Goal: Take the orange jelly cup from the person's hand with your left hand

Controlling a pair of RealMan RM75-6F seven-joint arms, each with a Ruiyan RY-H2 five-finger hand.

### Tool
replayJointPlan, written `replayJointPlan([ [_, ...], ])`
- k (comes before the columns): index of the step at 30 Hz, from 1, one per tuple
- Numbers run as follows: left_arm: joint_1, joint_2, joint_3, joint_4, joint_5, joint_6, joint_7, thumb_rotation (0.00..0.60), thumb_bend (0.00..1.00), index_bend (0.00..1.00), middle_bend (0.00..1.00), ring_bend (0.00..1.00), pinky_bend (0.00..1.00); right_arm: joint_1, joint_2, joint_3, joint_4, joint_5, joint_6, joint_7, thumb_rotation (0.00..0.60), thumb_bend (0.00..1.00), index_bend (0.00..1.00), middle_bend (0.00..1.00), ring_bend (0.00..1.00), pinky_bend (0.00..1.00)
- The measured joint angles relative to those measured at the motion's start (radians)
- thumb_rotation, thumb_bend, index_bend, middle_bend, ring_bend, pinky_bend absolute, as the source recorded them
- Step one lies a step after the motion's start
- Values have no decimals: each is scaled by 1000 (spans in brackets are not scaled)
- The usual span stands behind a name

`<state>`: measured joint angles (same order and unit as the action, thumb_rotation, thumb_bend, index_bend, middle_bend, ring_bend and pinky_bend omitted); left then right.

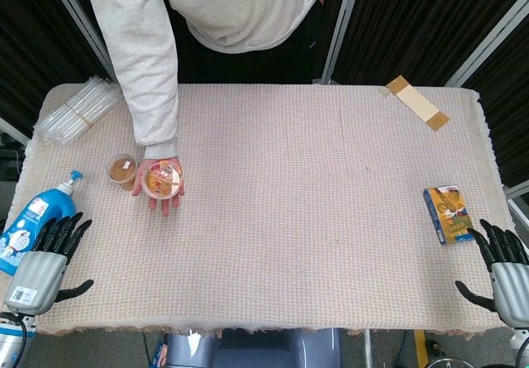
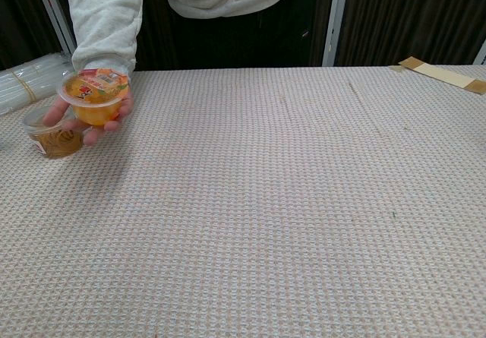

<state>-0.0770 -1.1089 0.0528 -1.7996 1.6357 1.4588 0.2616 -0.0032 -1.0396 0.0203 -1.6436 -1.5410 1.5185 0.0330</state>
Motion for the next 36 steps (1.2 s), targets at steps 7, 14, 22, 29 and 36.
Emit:
replayJointPlan([
  [7,2,1,3,-4,5,3,7,600,0,21,0,0,0,-2,3,-2,2,-4,4,5,600,112,118,0,0,0],
  [14,2,3,5,-8,6,-1,15,600,0,21,0,0,0,-4,3,-3,0,-4,5,3,600,112,118,0,0,0],
  [22,-33,21,-29,-58,-42,-45,20,600,0,23,0,0,0,1,1,-1,-5,6,-8,-3,600,112,118,0,0,0],
  [29,-116,31,-126,-121,-145,-114,99,600,0,25,0,0,0,0,4,-2,-6,3,-6,3,600,114,119,0,0,0],
  [36,-261,25,-243,-191,-463,-245,249,600,0,56,0,0,3,0,6,-4,-7,3,-9,8,600,113,118,0,0,0],
])
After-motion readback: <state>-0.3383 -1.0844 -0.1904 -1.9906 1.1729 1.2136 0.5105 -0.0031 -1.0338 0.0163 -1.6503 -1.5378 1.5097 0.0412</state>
